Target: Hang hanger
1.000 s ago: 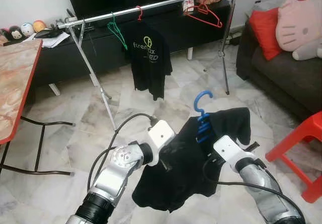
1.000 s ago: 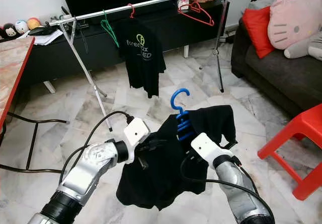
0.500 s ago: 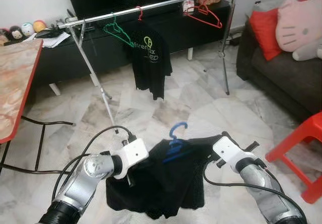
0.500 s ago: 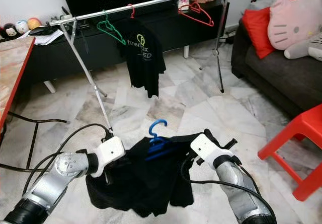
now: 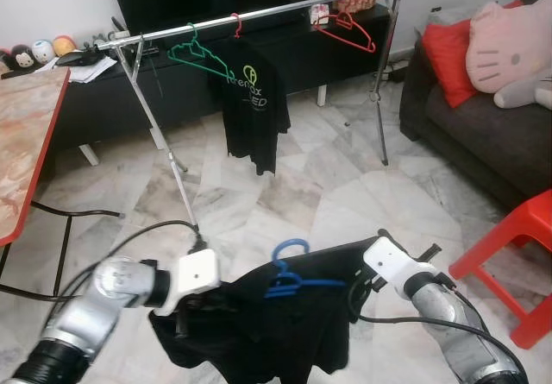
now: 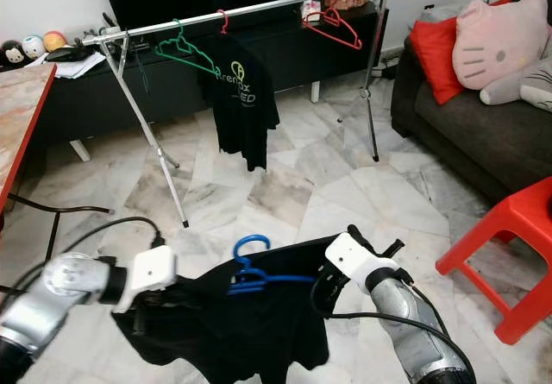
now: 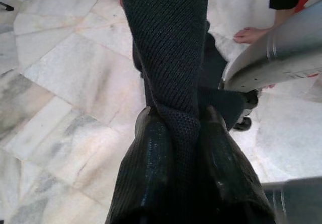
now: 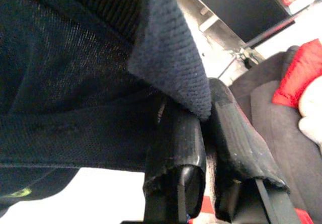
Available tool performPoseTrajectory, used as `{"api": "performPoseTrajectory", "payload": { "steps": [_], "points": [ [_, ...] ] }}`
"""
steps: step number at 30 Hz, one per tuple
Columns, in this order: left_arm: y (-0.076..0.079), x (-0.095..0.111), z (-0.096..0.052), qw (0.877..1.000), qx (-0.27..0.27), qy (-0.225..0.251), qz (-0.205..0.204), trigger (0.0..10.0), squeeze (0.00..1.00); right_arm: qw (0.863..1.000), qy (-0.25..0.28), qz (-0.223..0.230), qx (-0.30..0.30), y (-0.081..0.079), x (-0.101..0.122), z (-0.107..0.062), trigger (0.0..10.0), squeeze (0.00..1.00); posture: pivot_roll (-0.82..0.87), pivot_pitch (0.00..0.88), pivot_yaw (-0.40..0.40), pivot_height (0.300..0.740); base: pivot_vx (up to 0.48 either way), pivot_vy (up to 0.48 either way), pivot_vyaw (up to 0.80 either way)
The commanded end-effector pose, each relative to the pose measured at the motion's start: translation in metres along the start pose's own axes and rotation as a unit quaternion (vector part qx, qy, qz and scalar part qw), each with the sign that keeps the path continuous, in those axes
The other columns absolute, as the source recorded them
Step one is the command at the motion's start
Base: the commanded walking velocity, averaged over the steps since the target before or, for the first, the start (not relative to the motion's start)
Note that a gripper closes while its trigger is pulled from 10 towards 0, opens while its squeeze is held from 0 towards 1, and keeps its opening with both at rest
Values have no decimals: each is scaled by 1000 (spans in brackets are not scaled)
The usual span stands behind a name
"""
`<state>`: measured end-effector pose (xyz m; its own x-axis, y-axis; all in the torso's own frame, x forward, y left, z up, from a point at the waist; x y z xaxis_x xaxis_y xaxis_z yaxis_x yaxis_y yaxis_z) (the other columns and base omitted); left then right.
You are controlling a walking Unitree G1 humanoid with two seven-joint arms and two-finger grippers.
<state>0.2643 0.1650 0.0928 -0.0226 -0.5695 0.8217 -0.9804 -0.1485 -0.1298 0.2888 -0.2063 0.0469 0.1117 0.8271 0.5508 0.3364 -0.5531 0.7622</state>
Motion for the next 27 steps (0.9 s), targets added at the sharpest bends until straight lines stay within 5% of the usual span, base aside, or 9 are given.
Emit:
{"api": "performPoseTrajectory", "payload": {
  "steps": [1,4,11,13,22,27],
  "points": [
    [-2,-9,-13,1000,-2,-9,-19,10000,0,1000,-8,-1,-8,7,-4,0,0,0,-186,0,52,740,0,0,0],
    [-12,-8,-21,998,27,18,-44,10000,0,1000,-8,-1,-4,6,-6,-1,0,0,-185,0,51,740,0,0,0],
    [-45,-14,-34,986,158,-2,-44,10000,0,1000,-10,-1,5,1,-9,-4,0,0,-183,0,50,740,0,0,0],
    [-32,-9,-35,991,103,44,-67,10000,0,1000,-14,-1,6,0,-12,-5,0,0,-184,0,51,740,0,0,0],
    [-17,-10,-49,993,29,66,-92,10000,0,999,-35,-15,7,6,-29,-7,0,0,-181,0,48,740,0,0,0],
    [-18,-5,-49,990,36,99,-99,10000,0,999,-36,-13,8,8,-33,-9,0,0,-181,0,47,740,0,0,0]
  ]
}}
Point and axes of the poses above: a point about 5 cm out from each wrist's last joint towards the gripper, its own z axis pointing out of the wrist towards the gripper, its own x axis along the axis of the wrist's last joint, y = z × x, the point moved 1 cm from there along z, pointing out of the wrist towards the gripper, and after that the axes turned 4 degrees about -z, right-handed, at the moved point
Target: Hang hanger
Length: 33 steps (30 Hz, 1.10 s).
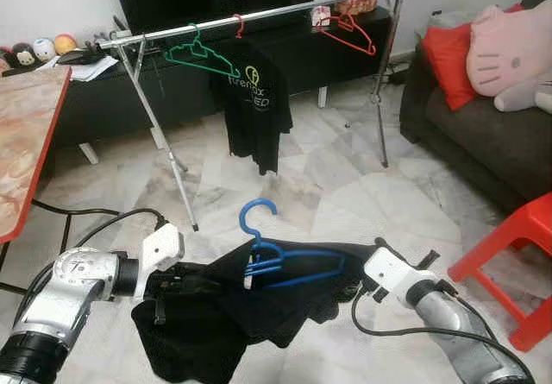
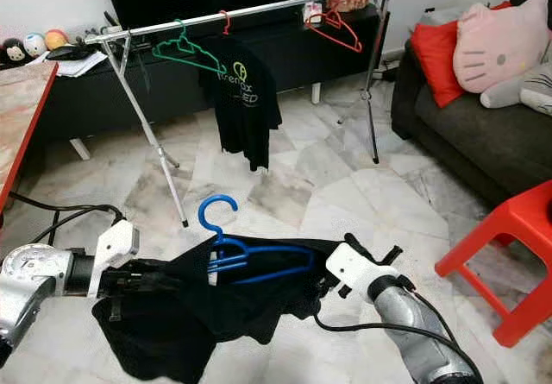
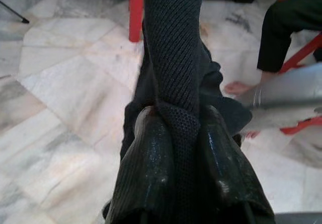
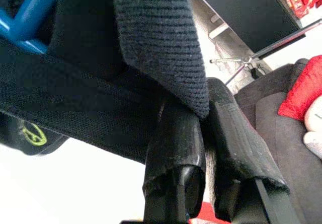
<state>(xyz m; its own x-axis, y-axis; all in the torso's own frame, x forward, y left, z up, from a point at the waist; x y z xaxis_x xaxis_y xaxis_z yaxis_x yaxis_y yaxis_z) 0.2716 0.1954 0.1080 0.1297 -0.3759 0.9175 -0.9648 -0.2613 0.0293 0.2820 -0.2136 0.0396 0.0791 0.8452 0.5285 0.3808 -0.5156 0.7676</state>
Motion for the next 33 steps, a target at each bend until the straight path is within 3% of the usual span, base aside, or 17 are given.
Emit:
{"api": "performPoseTrajectory", "payload": {
  "steps": [1,4,6,16,19,24,33],
  "points": [
    [-4,4,-17,1000,21,13,-2,10000,0,999,-47,15,-15,11,-23,-6,0,0,-181,0,47,740,0,0,0],
    [0,1,-16,1000,3,0,-2,10000,0,997,-52,47,-22,14,-29,-8,0,0,-181,0,44,740,0,0,0],
    [3,-1,-17,1000,-9,-5,-7,10000,0,994,-45,93,-23,16,-33,-10,0,0,-181,0,44,740,0,0,0],
    [13,-2,-26,998,-52,-20,-3,10000,0,993,-38,108,5,24,-59,-24,0,0,-176,0,44,740,0,0,0],
    [17,-1,-19,997,-70,-12,-5,10000,0,982,-56,180,-12,29,-73,-27,0,0,-176,0,43,740,0,0,0],
    [25,2,-10,995,-97,-10,0,10000,0,970,-63,233,-27,28,-81,-28,0,0,-178,0,46,740,0,0,0],
    [39,-2,3,987,-157,-44,15,10000,0,966,-77,245,-17,18,-87,-29,0,0,-176,0,54,740,0,0,0]
  ]
}}
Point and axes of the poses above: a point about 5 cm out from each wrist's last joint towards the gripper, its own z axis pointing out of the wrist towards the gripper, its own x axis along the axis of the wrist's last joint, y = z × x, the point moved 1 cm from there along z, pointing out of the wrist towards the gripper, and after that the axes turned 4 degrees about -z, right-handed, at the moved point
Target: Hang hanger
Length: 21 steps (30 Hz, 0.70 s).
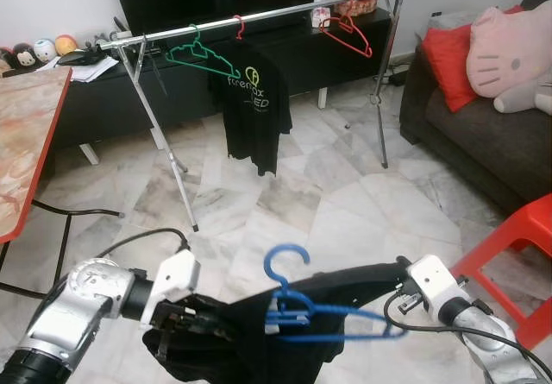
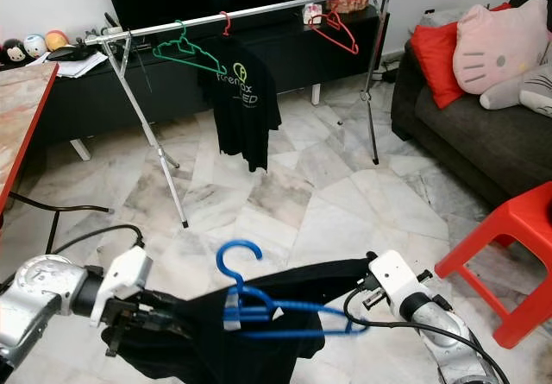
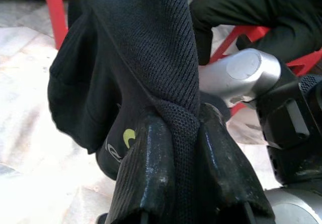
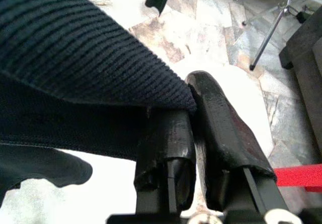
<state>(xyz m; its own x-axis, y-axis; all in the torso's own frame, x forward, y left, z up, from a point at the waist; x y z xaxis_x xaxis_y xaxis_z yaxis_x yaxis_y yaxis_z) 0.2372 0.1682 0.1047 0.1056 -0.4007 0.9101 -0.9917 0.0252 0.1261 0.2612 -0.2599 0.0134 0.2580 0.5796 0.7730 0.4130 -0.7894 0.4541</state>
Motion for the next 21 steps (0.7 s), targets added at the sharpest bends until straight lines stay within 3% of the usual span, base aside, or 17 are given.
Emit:
{"api": "performPoseTrajectory", "payload": {
  "steps": [1,3,4,5,6,14,21],
  "points": [
    [4,-5,-12,999,-7,-34,-1,10000,0,994,-48,54,-84,31,-21,-14,0,0,-176,0,54,740,0,0,0],
    [3,-6,-6,999,-5,-42,8,10000,0,994,-35,64,-79,28,-16,-10,9451,0,-181,0,58,740,0,0,0],
    [3,-6,-6,999,-5,-42,8,10000,0,994,-35,64,-79,28,-16,-10,9451,0,-181,0,58,740,0,0,0],
    [2,-7,-2,998,-4,-53,15,10000,0,995,-22,69,-68,25,-11,-7,10000,318,-184,0,60,740,0,0,0],
    [2,-7,0,998,-4,-54,16,10000,0,996,-16,68,-61,24,-9,-6,10000,1000,-185,0,61,740,0,0,0],
    [2,-8,5,998,2,-59,21,10000,0,999,-3,20,25,14,-2,-5,10000,1000,-184,0,62,740,0,0,0],
    [-4,-6,13,998,21,-55,29,10000,0,993,19,2,119,-3,3,-10,10000,1000,-177,0,54,740,0,0,0]
  ]
}}
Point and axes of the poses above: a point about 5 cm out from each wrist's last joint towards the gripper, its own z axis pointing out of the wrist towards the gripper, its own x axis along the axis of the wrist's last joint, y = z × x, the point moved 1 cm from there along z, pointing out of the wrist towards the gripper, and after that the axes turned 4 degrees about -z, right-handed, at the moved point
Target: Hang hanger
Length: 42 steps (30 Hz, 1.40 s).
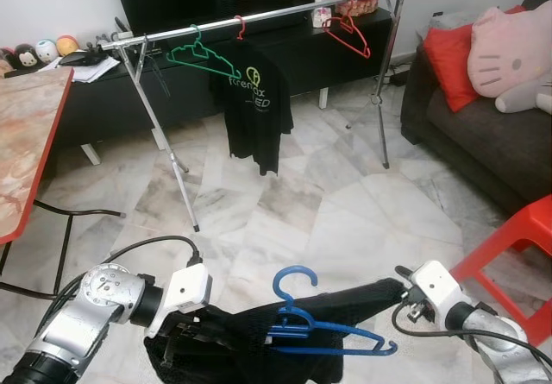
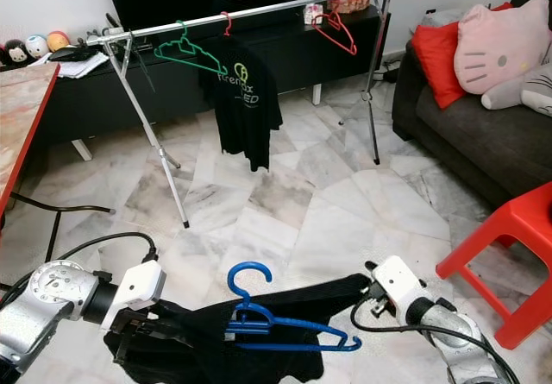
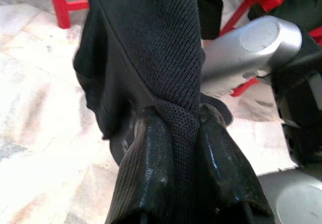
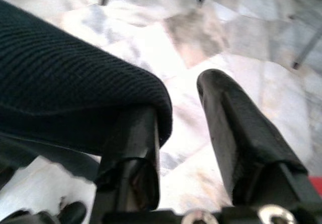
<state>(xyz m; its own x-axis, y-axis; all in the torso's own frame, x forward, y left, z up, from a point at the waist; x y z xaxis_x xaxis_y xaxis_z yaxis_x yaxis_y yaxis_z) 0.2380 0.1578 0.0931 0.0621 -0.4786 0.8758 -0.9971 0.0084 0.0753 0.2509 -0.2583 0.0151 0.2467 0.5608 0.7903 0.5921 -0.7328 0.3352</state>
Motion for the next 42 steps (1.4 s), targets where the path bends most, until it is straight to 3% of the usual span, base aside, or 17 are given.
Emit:
{"api": "performPoseTrajectory", "payload": {
  "steps": [1,9,14,18,22,23,24,27,29,31,32,35,42],
  "points": [
    [-4,1,-1,1000,8,-7,10,10000,0,1000,8,-8,21,-2,4,-1,10000,1000,-184,0,58,740,0,0,0],
    [-7,8,5,1000,11,10,14,10000,0,999,3,7,37,-4,1,-5,10000,1000,-181,0,55,740,0,0,0],
    [-7,10,7,1000,7,12,16,10000,0,999,0,14,34,4,0,-11,10000,1000,-183,0,59,740,0,0,0],
    [-5,10,10,1000,-2,8,20,10000,0,1000,-5,14,21,17,2,-15,10000,1000,-182,0,63,740,0,0,0],
    [-7,10,13,1000,-2,-2,27,10000,0,1000,29,-1,11,30,16,-21,10000,1000,-178,0,65,740,0,0,0],
    [-8,10,15,1000,-2,-7,28,10000,0,999,33,-13,-17,39,20,-21,10000,843,-180,0,68,740,0,0,0],
    [-9,9,17,999,0,-13,32,10000,0,998,36,-22,-51,48,25,-21,10000,0,-183,0,70,740,0,0,0],
    [-11,9,21,999,10,-22,41,10000,0,994,52,-19,-96,62,34,-20,10000,0,-184,0,71,740,0,0,0],
    [-18,15,33,998,40,-16,51,10000,0,985,133,5,-113,71,64,-19,10000,0,-179,0,72,740,0,0,0],
    [-19,16,36,997,45,-21,58,10000,0,983,154,7,-104,69,73,-19,10000,0,-176,0,73,740,0,0,0],
    [-24,17,41,995,62,-31,65,10000,0,979,189,7,-77,63,88,-16,10000,0,-178,0,75,740,0,0,0],
    [-30,25,49,995,69,-34,71,10000,0,976,218,-4,-17,46,106,-7,10000,0,-174,0,70,740,0,0,0],
    [-37,18,51,986,53,-103,119,10000,0,974,193,-46,111,11,103,2,10000,0,-172,0,61,740,0,0,0]
  ]
}}
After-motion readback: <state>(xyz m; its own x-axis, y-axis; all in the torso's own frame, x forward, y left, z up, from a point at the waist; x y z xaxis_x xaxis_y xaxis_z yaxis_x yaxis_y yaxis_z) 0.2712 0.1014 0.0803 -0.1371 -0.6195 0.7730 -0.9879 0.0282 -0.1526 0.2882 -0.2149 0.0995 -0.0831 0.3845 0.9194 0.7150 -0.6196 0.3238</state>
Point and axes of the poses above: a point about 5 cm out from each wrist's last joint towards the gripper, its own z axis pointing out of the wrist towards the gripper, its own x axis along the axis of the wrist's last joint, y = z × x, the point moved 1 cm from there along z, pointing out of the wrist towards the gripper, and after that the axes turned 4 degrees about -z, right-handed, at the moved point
